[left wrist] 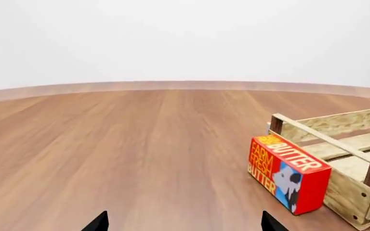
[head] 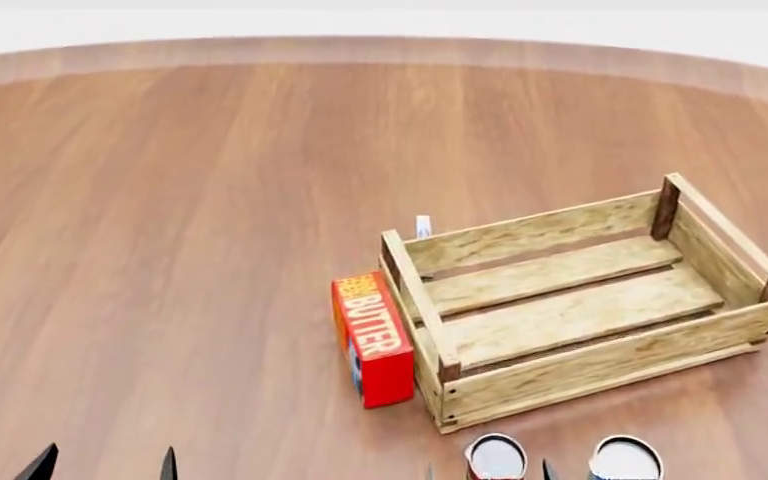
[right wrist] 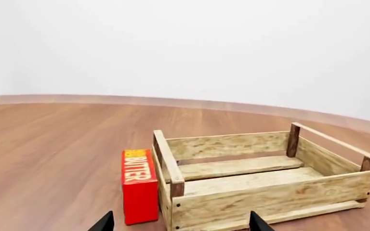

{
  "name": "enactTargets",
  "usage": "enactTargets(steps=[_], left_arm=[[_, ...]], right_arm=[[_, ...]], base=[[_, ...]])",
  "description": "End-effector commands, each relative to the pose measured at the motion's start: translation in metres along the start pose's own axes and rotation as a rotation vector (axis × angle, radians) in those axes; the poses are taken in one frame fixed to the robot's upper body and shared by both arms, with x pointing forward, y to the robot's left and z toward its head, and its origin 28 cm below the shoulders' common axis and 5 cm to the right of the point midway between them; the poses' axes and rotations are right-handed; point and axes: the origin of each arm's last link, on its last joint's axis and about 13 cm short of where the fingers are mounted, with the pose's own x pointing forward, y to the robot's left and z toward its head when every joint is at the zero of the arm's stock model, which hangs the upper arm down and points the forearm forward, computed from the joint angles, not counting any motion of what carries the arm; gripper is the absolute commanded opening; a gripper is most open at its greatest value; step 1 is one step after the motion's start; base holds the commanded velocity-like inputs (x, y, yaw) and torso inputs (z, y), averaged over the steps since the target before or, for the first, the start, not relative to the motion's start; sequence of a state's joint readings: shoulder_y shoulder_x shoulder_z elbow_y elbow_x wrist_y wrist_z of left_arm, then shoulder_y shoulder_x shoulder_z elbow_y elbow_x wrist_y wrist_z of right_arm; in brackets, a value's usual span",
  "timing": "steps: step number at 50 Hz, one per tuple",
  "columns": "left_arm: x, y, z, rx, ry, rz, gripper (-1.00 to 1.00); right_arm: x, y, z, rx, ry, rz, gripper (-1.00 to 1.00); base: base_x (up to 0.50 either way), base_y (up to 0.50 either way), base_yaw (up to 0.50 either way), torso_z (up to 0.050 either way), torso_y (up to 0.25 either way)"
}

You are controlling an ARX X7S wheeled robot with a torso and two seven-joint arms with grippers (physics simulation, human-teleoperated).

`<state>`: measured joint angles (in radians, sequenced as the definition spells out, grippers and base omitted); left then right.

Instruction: Pick up the tomato sauce, and put it in the wooden tray.

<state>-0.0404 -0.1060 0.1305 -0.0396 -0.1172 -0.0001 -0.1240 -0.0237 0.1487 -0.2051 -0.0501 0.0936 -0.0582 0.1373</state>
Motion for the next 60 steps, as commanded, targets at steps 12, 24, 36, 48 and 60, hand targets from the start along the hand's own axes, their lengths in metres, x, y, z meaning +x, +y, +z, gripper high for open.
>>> enactTargets(steps=[12,24,36,48,60], left_arm=[[0.0,0.0,-0.001,-0.001,0.002,0.0,1.0],[0.0,0.0,-0.001,-0.002,0.002,0.0,1.0],[0.0,0.0,-0.001,-0.002,0.002,0.0,1.0],[0.001,0.0,-0.001,-0.001,0.003,0.0,1.0],[-0.002,0.002,0.0,-0.009,0.003,0.013,1.0]], right_arm=[[-0.001,0.0,0.001,0.002,-0.005,0.006,1.0],[-0.001,0.0,0.001,0.002,-0.009,0.006,1.0],[-0.001,0.0,0.002,0.003,-0.01,0.008,1.0],[-0.002,0.0,0.002,0.003,-0.011,0.008,1.0],[-0.033,-0.011,0.018,-0.109,-0.188,-0.062,1.0]], base=[[0.33,0.0,0.0,0.0,0.0],[0.33,0.0,0.0,0.0,0.0],[0.32,0.0,0.0,0.0,0.001],[0.33,0.0,0.0,0.0,0.0],[0.05,0.0,0.0,0.0,0.0]])
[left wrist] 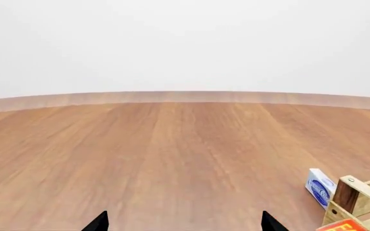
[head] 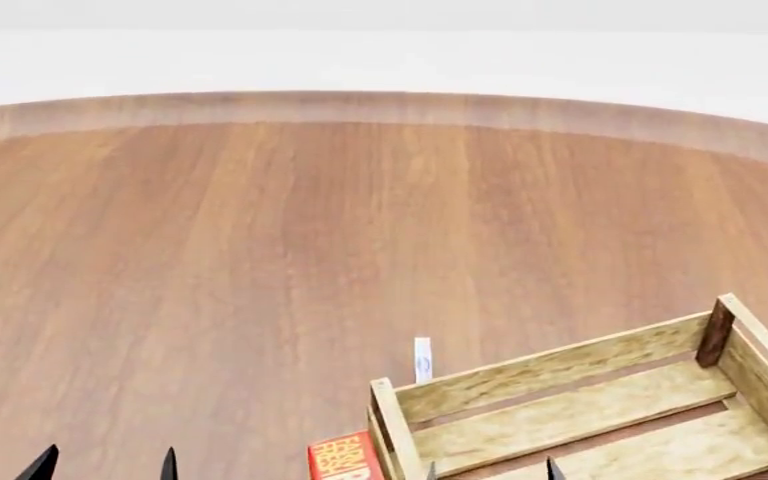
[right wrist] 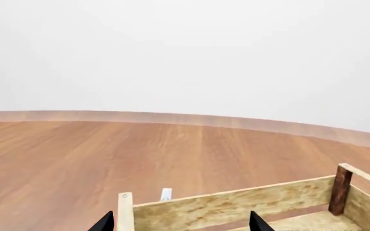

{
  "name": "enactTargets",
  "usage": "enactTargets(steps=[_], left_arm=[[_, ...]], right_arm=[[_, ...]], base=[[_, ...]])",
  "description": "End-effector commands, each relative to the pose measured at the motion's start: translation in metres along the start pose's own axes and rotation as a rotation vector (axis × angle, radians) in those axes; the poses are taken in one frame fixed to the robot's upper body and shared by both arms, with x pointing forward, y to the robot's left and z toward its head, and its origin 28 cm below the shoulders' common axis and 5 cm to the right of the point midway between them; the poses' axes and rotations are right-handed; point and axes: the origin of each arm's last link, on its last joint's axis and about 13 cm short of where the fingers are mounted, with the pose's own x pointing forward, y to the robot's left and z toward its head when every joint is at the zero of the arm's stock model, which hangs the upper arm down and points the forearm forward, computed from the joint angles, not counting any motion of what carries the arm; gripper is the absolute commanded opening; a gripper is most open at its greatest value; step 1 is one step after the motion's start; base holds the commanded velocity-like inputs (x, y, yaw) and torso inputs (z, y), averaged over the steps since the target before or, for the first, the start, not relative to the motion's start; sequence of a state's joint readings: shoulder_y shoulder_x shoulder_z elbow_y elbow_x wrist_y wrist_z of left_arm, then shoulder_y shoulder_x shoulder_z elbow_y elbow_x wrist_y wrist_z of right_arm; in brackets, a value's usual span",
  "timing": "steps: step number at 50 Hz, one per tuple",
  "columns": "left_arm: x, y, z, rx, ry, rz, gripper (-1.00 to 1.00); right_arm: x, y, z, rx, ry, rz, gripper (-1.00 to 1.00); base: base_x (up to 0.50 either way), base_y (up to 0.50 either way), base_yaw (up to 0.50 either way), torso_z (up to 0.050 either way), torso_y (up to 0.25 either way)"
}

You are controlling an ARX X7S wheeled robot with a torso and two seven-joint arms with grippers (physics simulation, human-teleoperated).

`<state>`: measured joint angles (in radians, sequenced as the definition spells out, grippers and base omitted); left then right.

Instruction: Pick up the tomato sauce, and put it in the wooden tray.

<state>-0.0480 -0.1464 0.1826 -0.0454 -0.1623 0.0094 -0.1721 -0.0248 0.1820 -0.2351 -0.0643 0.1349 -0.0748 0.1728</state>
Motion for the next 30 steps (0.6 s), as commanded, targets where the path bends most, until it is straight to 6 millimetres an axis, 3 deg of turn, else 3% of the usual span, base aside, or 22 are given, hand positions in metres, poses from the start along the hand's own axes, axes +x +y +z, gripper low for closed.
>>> enactTargets(steps=[1,2,18,30], left_arm=[[-0.002,0.001,0.001,-0.008,0.002,0.013,1.0],[-0.002,0.001,0.001,-0.008,0.001,0.013,1.0],[-0.001,0.001,0.0,-0.008,0.003,0.015,1.0],[0.0,0.001,-0.001,-0.008,0.002,0.017,1.0]], right_arm=[[-0.064,-0.002,0.028,-0.095,-0.179,-0.034,1.0],[-0.082,-0.001,0.02,-0.092,-0.114,-0.028,1.0],[-0.106,-0.004,0.017,-0.093,-0.136,-0.018,1.0],[-0.131,-0.006,0.0,-0.098,-0.112,-0.058,1.0]], base=[[0.0,0.0,0.0,0.0,0.0],[0.0,0.0,0.0,0.0,0.0],[0.0,0.0,0.0,0.0,0.0],[0.0,0.0,0.0,0.0,0.0]])
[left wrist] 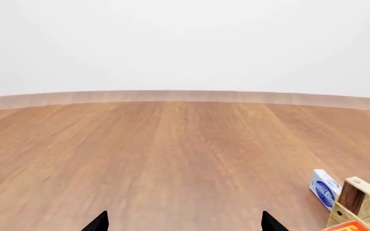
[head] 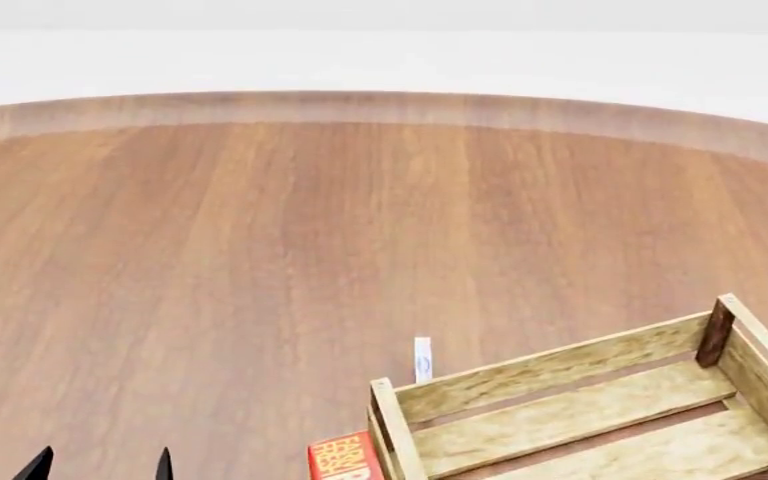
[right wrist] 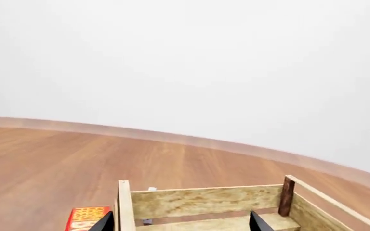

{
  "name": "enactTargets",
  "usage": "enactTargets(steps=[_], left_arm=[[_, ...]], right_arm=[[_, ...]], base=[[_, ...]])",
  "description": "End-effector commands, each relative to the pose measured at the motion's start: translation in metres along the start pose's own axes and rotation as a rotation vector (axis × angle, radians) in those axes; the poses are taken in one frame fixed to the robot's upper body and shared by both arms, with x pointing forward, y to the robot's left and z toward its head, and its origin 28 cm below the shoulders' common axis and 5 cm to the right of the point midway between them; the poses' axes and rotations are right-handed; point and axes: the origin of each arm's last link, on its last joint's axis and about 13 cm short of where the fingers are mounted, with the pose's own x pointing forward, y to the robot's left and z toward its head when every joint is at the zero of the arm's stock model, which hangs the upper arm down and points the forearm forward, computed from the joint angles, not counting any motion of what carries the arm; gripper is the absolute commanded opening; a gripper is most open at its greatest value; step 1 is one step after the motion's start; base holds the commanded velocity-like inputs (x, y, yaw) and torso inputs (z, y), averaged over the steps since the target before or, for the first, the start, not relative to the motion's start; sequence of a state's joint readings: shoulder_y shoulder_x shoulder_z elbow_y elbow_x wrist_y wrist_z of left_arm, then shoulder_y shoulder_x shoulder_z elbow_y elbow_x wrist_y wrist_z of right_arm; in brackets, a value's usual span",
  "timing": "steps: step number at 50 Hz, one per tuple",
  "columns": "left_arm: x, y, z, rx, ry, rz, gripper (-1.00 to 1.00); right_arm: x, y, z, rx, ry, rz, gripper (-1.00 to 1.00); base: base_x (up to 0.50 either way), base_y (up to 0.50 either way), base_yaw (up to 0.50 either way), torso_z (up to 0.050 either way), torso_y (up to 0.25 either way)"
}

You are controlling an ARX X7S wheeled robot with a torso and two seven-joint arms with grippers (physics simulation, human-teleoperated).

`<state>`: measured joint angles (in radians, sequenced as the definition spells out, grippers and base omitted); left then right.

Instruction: Pick up the tomato sauce, and put it in the wooden tray.

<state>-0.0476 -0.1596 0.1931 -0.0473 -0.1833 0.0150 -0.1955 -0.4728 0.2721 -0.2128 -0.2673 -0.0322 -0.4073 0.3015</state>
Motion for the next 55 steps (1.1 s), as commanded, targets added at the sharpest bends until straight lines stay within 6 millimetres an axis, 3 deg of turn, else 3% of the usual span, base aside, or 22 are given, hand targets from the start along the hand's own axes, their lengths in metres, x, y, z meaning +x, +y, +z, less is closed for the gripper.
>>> enactTargets(steps=[1,29,55], left_arm=[[0.001,0.0,0.0,-0.001,0.0,0.002,1.0],[-0.001,0.0,0.0,-0.001,-0.001,0.004,1.0],[-0.001,0.0,0.0,0.0,-0.001,0.006,1.0]], right_arm=[[-0.028,-0.002,-0.004,0.0,0.002,-0.028,1.0],[-0.069,-0.001,-0.011,-0.015,0.005,-0.077,1.0],[-0.073,0.001,-0.039,-0.027,0.121,-0.106,1.0]], base=[[0.0,0.0,0.0,0.0,0.0],[0.0,0.0,0.0,0.0,0.0],[0.0,0.0,0.0,0.0,0.0]])
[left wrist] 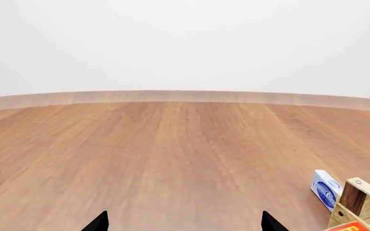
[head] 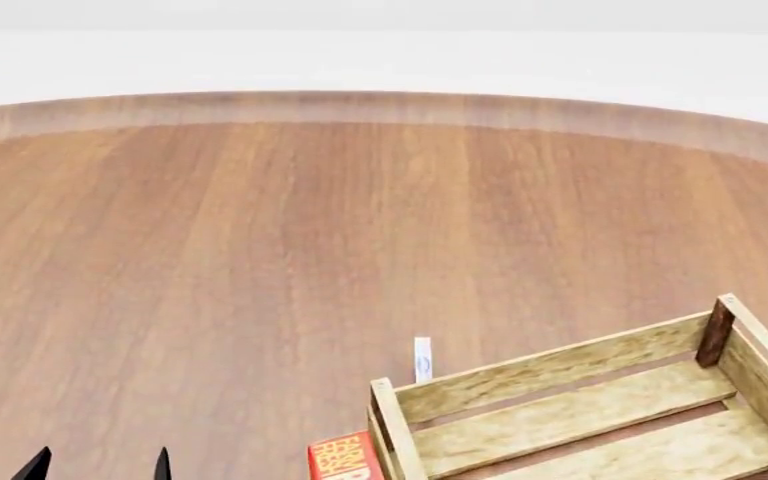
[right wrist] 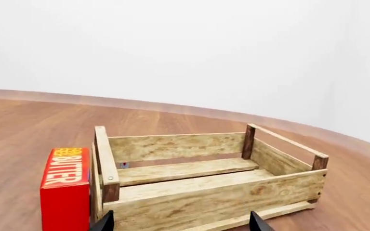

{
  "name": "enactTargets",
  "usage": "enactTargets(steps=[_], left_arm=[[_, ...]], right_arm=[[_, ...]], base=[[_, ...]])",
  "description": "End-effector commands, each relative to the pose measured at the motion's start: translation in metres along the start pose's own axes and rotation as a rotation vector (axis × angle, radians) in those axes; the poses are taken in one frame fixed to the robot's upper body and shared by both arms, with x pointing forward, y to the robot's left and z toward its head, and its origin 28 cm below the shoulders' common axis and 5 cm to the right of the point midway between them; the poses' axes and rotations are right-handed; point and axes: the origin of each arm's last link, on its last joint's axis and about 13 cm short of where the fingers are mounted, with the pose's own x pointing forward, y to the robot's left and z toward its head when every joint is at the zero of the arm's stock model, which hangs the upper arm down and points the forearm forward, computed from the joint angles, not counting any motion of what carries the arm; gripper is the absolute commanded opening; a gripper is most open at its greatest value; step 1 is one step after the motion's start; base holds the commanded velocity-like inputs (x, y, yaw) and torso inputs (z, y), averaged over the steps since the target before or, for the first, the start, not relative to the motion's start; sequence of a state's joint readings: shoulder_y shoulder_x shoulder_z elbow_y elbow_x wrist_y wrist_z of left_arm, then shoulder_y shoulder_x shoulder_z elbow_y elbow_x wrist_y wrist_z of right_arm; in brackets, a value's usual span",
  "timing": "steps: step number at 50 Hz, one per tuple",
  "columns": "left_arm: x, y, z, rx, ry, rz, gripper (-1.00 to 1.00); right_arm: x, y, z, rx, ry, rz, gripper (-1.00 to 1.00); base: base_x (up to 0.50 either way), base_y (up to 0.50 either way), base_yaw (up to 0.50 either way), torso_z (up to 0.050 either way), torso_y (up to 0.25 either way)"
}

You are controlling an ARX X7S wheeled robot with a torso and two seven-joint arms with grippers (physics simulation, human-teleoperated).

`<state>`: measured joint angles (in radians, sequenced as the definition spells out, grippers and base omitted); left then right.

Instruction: Pick up the tomato sauce, and put it in the wooden tray.

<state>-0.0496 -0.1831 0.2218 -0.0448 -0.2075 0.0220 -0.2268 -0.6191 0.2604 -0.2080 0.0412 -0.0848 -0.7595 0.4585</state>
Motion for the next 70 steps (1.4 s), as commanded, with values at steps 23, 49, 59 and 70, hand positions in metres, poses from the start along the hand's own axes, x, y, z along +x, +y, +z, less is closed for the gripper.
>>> enactTargets(steps=[23,49,59,70], left_arm=[[-0.001,-0.001,0.0,0.001,0.0,0.003,1.0],[-0.001,0.0,0.0,0.0,-0.002,0.005,1.0],[-0.002,0.0,0.001,-0.001,-0.002,0.005,1.0],[-0.002,0.0,0.0,0.0,-0.001,0.006,1.0]], right_arm=[[-0.005,0.004,-0.025,-0.033,0.102,0.021,1.0],[-0.008,0.01,-0.036,-0.055,0.139,0.091,1.0],[-0.006,0.01,-0.04,-0.053,0.161,0.084,1.0],[0.0,0.014,-0.053,-0.065,0.217,0.1,1.0]], base=[[0.0,0.0,0.0,0.0,0.0],[0.0,0.0,0.0,0.0,0.0],[0.0,0.0,0.0,0.0,0.0],[0.0,0.0,0.0,0.0,0.0]])
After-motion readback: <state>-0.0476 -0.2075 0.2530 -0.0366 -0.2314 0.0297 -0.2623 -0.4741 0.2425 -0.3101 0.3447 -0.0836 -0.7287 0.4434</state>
